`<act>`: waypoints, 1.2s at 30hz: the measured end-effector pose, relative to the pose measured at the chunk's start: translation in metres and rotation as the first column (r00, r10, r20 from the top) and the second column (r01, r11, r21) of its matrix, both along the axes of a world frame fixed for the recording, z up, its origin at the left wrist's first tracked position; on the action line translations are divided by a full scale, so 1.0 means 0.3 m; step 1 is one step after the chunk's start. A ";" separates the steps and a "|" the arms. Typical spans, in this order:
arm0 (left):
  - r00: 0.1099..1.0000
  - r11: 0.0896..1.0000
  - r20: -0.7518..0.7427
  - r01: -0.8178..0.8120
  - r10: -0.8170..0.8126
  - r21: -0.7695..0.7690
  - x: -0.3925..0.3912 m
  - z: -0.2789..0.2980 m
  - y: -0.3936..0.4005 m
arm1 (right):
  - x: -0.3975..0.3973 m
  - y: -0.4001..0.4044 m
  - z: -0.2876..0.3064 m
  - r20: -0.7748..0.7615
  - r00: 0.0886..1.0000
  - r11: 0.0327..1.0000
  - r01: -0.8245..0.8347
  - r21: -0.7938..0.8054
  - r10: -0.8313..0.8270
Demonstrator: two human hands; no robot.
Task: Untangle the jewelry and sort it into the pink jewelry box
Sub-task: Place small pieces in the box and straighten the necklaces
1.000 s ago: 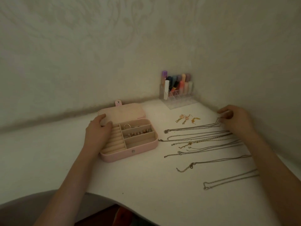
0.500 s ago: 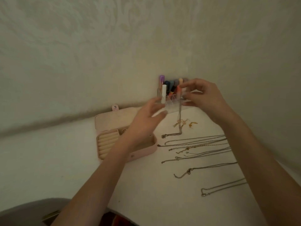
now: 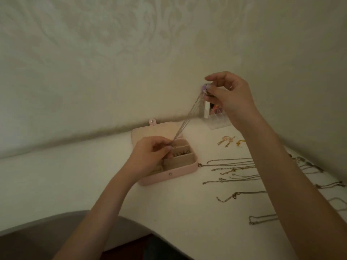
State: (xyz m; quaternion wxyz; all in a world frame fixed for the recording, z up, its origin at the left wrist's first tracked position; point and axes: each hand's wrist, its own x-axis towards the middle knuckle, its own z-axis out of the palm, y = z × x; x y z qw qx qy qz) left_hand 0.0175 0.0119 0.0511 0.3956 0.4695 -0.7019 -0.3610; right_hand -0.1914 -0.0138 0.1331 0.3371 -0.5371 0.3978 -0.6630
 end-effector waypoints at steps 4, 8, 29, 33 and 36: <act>0.999 0.999 -0.006 -0.040 0.040 0.033 0.032 0.009 0.013 | 0.055 -0.010 0.012 0.021 0.999 0.999 -0.048 -0.019 0.049; 0.998 0.999 0.053 -0.045 0.043 0.025 0.038 0.019 0.021 | 0.087 -0.017 0.010 -0.041 0.990 0.990 -0.137 -0.023 0.136; 0.954 0.991 0.277 -0.086 0.112 -0.103 0.005 -0.029 0.029 | 0.058 0.090 -0.133 -0.468 0.849 0.948 -0.111 0.298 0.247; 0.920 0.982 0.371 -0.063 0.127 -0.181 -0.004 -0.029 0.032 | 0.062 0.089 -0.190 -0.581 0.794 0.953 0.009 0.302 0.177; 0.892 0.979 0.435 -0.032 0.119 -0.202 -0.005 -0.031 0.035 | 0.062 0.082 -0.228 -0.679 0.721 0.937 0.126 0.326 0.139</act>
